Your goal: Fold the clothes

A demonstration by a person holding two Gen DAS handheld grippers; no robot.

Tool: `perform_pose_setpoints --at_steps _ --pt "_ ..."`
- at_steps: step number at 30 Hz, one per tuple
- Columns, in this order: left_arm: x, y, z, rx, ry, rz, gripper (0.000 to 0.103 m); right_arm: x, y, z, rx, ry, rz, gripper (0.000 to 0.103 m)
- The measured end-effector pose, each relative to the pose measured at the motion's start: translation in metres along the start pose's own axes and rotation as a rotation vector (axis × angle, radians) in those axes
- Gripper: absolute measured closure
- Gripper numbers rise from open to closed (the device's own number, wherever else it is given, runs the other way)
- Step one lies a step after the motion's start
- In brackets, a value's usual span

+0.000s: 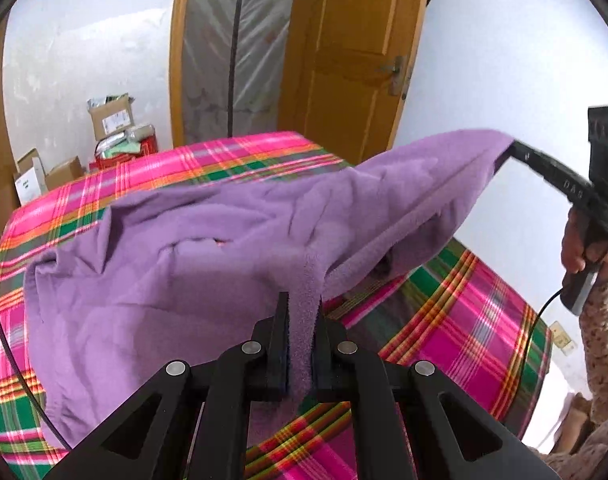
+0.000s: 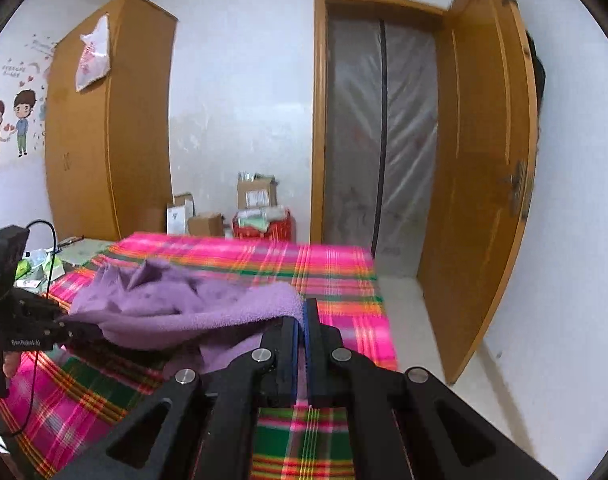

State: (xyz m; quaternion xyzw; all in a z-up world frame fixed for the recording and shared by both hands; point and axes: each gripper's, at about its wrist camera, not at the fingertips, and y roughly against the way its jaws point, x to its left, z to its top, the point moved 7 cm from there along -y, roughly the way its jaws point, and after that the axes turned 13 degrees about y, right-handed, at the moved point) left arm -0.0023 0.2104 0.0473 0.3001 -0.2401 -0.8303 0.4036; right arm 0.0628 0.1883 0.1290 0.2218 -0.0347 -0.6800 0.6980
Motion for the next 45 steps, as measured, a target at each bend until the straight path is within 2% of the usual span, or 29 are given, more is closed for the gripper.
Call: perform_pose_setpoints --at_steps 3,5,13,15,17,21,24,26,30,34,37,41,45 --pt "-0.005 0.003 0.0 -0.007 -0.006 -0.009 0.094 0.002 0.013 0.018 -0.042 0.047 -0.022 0.101" --pt "-0.006 0.003 -0.001 -0.003 -0.006 -0.009 0.094 0.007 0.015 0.019 -0.031 0.091 -0.037 0.101" --pt "0.002 -0.001 -0.027 0.06 -0.001 0.006 0.091 0.013 0.006 -0.041 0.165 0.1 -0.023 0.101" --pt "0.007 0.003 -0.032 0.071 -0.001 0.019 0.087 0.011 0.009 -0.06 0.217 0.086 -0.03 0.101" --pt "0.014 0.01 -0.035 0.062 0.012 0.032 0.081 0.007 0.011 -0.077 0.259 0.067 -0.037 0.101" --pt "0.034 0.03 -0.041 0.032 0.056 0.077 0.08 0.006 0.01 -0.098 0.328 0.033 -0.015 0.1" --pt "0.055 0.05 -0.047 0.005 0.095 0.126 0.08 0.015 0.012 -0.101 0.363 0.083 -0.028 0.1" --pt "0.069 0.064 -0.051 -0.012 0.124 0.163 0.076 0.025 0.019 -0.098 0.357 0.127 -0.022 0.1" --pt "0.103 0.093 -0.063 -0.031 0.199 0.236 0.075 0.044 0.031 -0.081 0.321 0.191 -0.001 0.098" --pt "0.132 0.113 -0.081 -0.023 0.257 0.306 0.067 0.064 0.041 -0.062 0.274 0.241 0.033 0.092" --pt "0.147 0.118 -0.093 -0.013 0.31 0.317 0.066 0.082 0.041 -0.049 0.238 0.257 0.077 0.089" --pt "0.165 0.118 -0.104 -0.002 0.392 0.3 0.063 0.122 0.021 -0.039 0.211 0.263 0.191 0.088" --pt "0.182 0.11 -0.11 0.014 0.459 0.271 0.063 0.18 -0.012 -0.034 0.217 0.278 0.332 0.088"
